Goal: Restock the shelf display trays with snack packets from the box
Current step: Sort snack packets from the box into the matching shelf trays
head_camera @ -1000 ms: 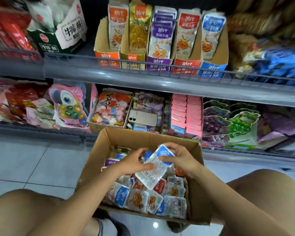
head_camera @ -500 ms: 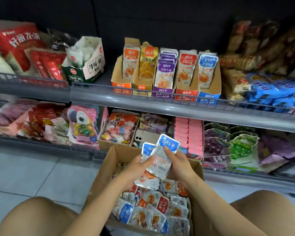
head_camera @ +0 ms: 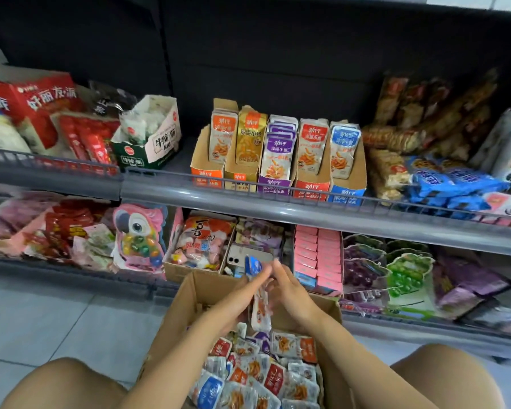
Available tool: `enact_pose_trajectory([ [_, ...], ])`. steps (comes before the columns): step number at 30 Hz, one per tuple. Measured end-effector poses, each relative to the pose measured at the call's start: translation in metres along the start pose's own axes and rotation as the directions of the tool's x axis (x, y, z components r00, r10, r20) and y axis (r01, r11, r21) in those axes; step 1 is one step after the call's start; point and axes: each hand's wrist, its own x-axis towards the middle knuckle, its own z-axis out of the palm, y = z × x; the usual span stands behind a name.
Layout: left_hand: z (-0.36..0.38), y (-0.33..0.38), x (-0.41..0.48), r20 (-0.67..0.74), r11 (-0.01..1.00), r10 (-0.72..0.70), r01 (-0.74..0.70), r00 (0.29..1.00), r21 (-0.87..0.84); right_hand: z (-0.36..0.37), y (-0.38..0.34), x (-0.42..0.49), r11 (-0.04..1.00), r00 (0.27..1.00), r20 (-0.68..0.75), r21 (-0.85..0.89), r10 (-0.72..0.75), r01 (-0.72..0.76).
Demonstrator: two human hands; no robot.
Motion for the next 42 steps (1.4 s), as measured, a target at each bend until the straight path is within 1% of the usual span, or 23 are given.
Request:
enact_pose_trajectory([
  [2,-0.006,0.003,-0.001,0.014,1.000,-0.012,0.011,1.000,0.024,-0.011,-0.003,0.003,0.996,0.996,-0.042,-0.045,-0.076,0.074],
  [4,-0.010,0.008,-0.002,0.100,0.998,-0.041,0.037,0.994,0.042,-0.024,-0.007,0.005,0.992,0.991,-0.053,-0.031,-0.121,0.119],
  [5,-0.011,0.012,-0.004,0.148,0.998,-0.046,0.039,0.988,0.047,-0.030,-0.011,0.004,0.995,0.994,-0.030,0.003,-0.103,0.103],
  [7,-0.013,0.022,-0.005,0.195,0.998,-0.032,0.021,0.980,0.054,-0.039,-0.019,0.003,0.996,0.995,0.062,0.064,-0.072,0.068],
  [9,-0.014,0.031,-0.005,0.227,0.996,-0.013,-0.008,0.974,0.088,-0.046,-0.026,0.002,0.994,0.988,0.130,0.076,-0.088,0.079],
  [10,-0.013,0.035,-0.005,0.232,0.994,0.003,-0.028,0.973,0.107,-0.049,-0.030,0.003,0.992,0.985,0.134,0.079,-0.110,0.100],
  [12,-0.009,0.044,-0.004,0.180,0.985,0.042,-0.071,0.983,0.157,-0.054,-0.039,0.002,0.984,0.983,0.079,0.083,-0.166,0.160],
  [14,-0.006,0.049,-0.001,0.105,0.970,0.100,-0.120,0.989,0.212,-0.060,-0.047,0.003,0.974,0.978,-0.029,0.092,-0.204,0.206],
  [17,0.000,0.058,-0.001,0.099,0.926,0.204,-0.225,0.974,0.303,-0.070,-0.061,0.005,0.961,0.956,-0.194,0.126,-0.221,0.247],
  [19,0.005,0.067,-0.005,0.101,0.886,0.289,-0.306,0.952,0.348,-0.078,-0.069,0.006,0.957,0.955,-0.212,0.157,-0.208,0.243],
  [21,0.009,0.079,-0.008,0.116,0.845,0.366,-0.382,0.923,0.373,-0.085,-0.077,0.005,0.945,0.970,-0.165,0.247,-0.178,0.216],
  [23,0.013,0.093,-0.011,0.141,0.818,0.409,-0.431,0.902,0.382,-0.090,-0.083,0.005,0.913,0.992,-0.062,0.387,-0.114,0.129],
  [25,0.018,0.104,-0.013,0.186,0.800,0.434,-0.472,0.882,0.371,-0.097,-0.086,0.006,0.855,0.996,0.051,0.518,-0.072,0.035],
  [27,0.021,0.116,-0.011,0.239,0.783,0.433,-0.494,0.869,0.377,-0.107,-0.089,0.007,0.817,0.989,0.122,0.576,-0.084,-0.001],
  [29,0.024,0.127,-0.006,0.282,0.770,0.396,-0.484,0.874,0.417,-0.119,-0.095,0.006,0.837,0.978,0.152,0.546,-0.143,0.037],
  [31,0.026,0.138,0.003,0.302,0.770,0.362,-0.466,0.882,0.436,-0.134,-0.102,0.006,0.876,0.967,0.150,0.469,-0.205,0.113],
  [33,0.031,0.147,0.012,0.314,0.784,0.352,-0.461,0.882,0.415,-0.150,-0.107,0.010,0.894,0.966,0.096,0.409,-0.239,0.181],
  [36,0.039,0.158,0.028,0.314,0.773,0.389,-0.492,0.866,0.399,-0.173,-0.115,0.018,0.887,0.963,-0.014,0.384,-0.271,0.255],
  [38,0.045,0.165,0.040,0.298,0.762,0.421,-0.512,0.857,0.397,-0.188,-0.119,0.022,0.882,0.961,-0.045,0.389,-0.271,0.267],
  [42,0.057,0.186,0.059,0.297,0.692,0.499,-0.581,0.814,0.428,-0.211,-0.127,0.032,0.883,0.968,-0.018,0.406,-0.250,0.236],
])
